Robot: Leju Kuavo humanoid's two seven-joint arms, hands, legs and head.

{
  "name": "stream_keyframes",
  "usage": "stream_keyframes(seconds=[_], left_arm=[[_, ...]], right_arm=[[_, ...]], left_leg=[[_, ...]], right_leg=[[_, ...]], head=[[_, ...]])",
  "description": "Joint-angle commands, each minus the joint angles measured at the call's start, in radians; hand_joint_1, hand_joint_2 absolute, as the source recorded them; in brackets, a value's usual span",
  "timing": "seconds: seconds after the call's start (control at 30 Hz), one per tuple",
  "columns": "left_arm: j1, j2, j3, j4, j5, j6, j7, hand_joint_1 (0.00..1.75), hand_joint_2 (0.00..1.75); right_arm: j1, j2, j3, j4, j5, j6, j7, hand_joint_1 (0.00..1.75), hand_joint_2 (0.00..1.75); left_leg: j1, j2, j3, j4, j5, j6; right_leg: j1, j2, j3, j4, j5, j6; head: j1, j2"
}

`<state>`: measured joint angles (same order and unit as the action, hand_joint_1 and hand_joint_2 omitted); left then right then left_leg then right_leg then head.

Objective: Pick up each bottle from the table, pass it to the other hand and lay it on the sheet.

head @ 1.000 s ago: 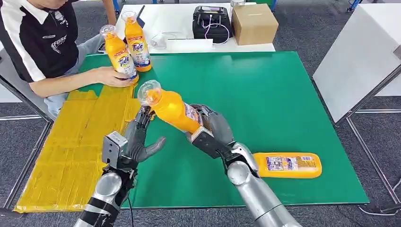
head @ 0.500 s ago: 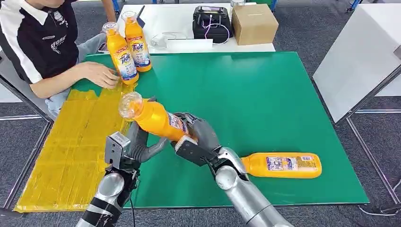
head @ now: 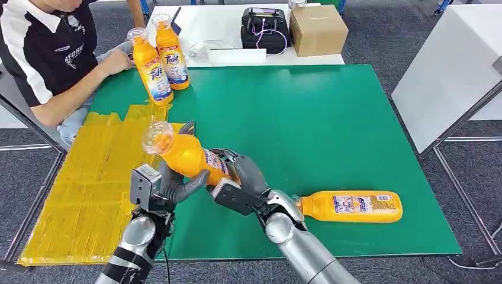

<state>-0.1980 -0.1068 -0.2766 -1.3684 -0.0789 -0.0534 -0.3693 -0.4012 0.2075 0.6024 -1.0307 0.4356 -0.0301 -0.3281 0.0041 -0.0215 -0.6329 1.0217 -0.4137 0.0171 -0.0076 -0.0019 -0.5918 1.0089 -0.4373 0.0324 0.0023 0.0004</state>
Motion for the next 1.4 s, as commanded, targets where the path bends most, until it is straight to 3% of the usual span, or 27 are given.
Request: stream_keyframes(seconds=[0.03, 0.17, 0.2, 0.77, 0.8, 0.83, 0.87, 1.03, 1.07, 1.2, 1.33, 1.37, 1.4], left_arm=[[-0.046, -0.014, 0.013, 0.058, 0.014, 0.014, 0.003, 1.75, 1.75], [-0.046, -0.016, 0.012, 0.059, 0.004, 0.033, 0.003, 1.75, 1.75], [-0.051, -0.016, 0.012, 0.063, 0.004, 0.035, 0.003, 1.75, 1.75], [-0.050, -0.016, 0.022, 0.050, -0.001, 0.065, -0.003, 1.75, 1.75], [-0.052, -0.014, 0.023, 0.047, -0.007, 0.073, -0.004, 1.75, 1.75], [-0.054, -0.010, 0.022, 0.045, -0.019, 0.083, -0.003, 1.75, 1.75], [-0.060, -0.003, 0.017, 0.042, -0.071, 0.123, -0.002, 1.75, 1.75], [-0.090, 0.021, 0.014, 0.026, -0.312, 0.301, 0.001, 1.75, 1.75], [-0.104, 0.036, 0.001, 0.039, -0.528, 0.449, 0.030, 1.75, 1.75], [-0.145, 0.066, -0.012, 0.105, -0.925, 0.598, 0.138, 1.75, 1.75], [-0.153, 0.064, -0.008, 0.125, -0.928, 0.599, 0.138, 1.75, 1.75], [-0.159, 0.067, -0.013, 0.139, -0.964, 0.611, 0.151, 1.75, 1.75], [-0.171, 0.073, -0.015, 0.160, -1.018, 0.613, 0.181, 1.75, 1.75]], right_arm=[[-0.017, -0.025, 0.048, 0.022, -0.009, 0.009, -0.003, 1.75, 1.75], [-0.014, -0.030, 0.047, 0.020, -0.012, 0.003, 0.000, 1.75, 1.75], [-0.017, -0.032, 0.045, 0.020, -0.013, 0.001, 0.001, 1.75, 1.75], [0.023, -0.037, 0.008, -0.045, -0.031, -0.047, -0.009, 1.75, 1.75], [0.035, -0.039, -0.003, -0.067, -0.036, -0.057, -0.011, 1.50, 1.75], [0.049, -0.042, -0.016, -0.093, -0.037, -0.072, -0.011, 0.10, 1.75], [0.066, -0.049, -0.030, -0.129, -0.037, -0.081, -0.011, 0.00, 1.75], [0.147, -0.074, -0.102, -0.309, -0.056, -0.114, -0.025, 0.00, 1.75], [0.168, -0.078, -0.116, -0.358, -0.059, -0.118, -0.028, 0.00, 0.00], [0.216, -0.082, -0.161, -0.495, -0.096, -0.143, -0.039, 0.00, 0.00], [0.218, -0.085, -0.164, -0.510, -0.100, -0.142, -0.037, 0.00, 0.00], [0.218, -0.084, -0.165, -0.506, -0.102, -0.147, -0.042, 0.00, 1.75], [0.221, -0.087, -0.167, -0.518, -0.104, -0.154, -0.050, 0.00, 1.75]], left_leg=[[0.000, 0.000, 0.002, -0.001, 0.000, 0.000], [0.002, 0.002, 0.007, -0.001, -0.002, -0.001], [0.000, 0.000, 0.002, 0.000, 0.000, 0.000], [0.001, 0.000, 0.003, 0.000, -0.001, 0.000], [0.000, -0.001, 0.002, -0.001, -0.001, 0.000], [0.001, 0.000, 0.004, -0.001, -0.001, 0.000], [0.001, -0.002, 0.002, 0.000, -0.001, 0.000], [0.001, -0.003, 0.002, 0.000, 0.000, 0.000], [0.001, -0.003, 0.000, 0.000, 0.000, 0.000], [0.001, -0.003, 0.002, 0.000, 0.000, -0.001], [0.002, 0.000, 0.006, -0.001, -0.001, -0.001], [0.000, 0.000, 0.002, -0.001, 0.000, 0.000], [0.001, 0.000, 0.004, -0.001, -0.001, 0.000]], right_leg=[[0.000, -0.001, 0.003, -0.001, -0.001, 0.000], [0.002, -0.001, 0.009, -0.004, -0.001, -0.001], [0.001, -0.001, 0.003, -0.001, -0.001, 0.000], [0.001, -0.001, 0.005, -0.002, -0.001, 0.000], [0.000, -0.002, 0.003, -0.001, -0.001, 0.000], [0.001, -0.002, 0.006, -0.002, -0.001, 0.000], [0.001, -0.003, 0.004, -0.001, -0.001, 0.000], [0.001, -0.004, 0.004, -0.001, -0.001, 0.000], [0.001, -0.003, 0.002, -0.001, -0.001, 0.000], [0.001, -0.004, 0.003, -0.001, -0.001, -0.001], [0.002, -0.002, 0.008, -0.003, -0.001, -0.001], [0.000, -0.001, 0.002, -0.001, 0.000, 0.000], [0.001, -0.001, 0.005, -0.002, -0.001, 0.000]], head=[[0.000, 0.000], [0.000, 0.000], [0.000, 0.000], [0.000, 0.000], [0.000, 0.000], [0.000, 0.000], [0.000, 0.000], [0.000, 0.000], [0.000, 0.000], [0.000, 0.000], [0.000, 0.000], [0.000, 0.000], [0.000, 0.000]])
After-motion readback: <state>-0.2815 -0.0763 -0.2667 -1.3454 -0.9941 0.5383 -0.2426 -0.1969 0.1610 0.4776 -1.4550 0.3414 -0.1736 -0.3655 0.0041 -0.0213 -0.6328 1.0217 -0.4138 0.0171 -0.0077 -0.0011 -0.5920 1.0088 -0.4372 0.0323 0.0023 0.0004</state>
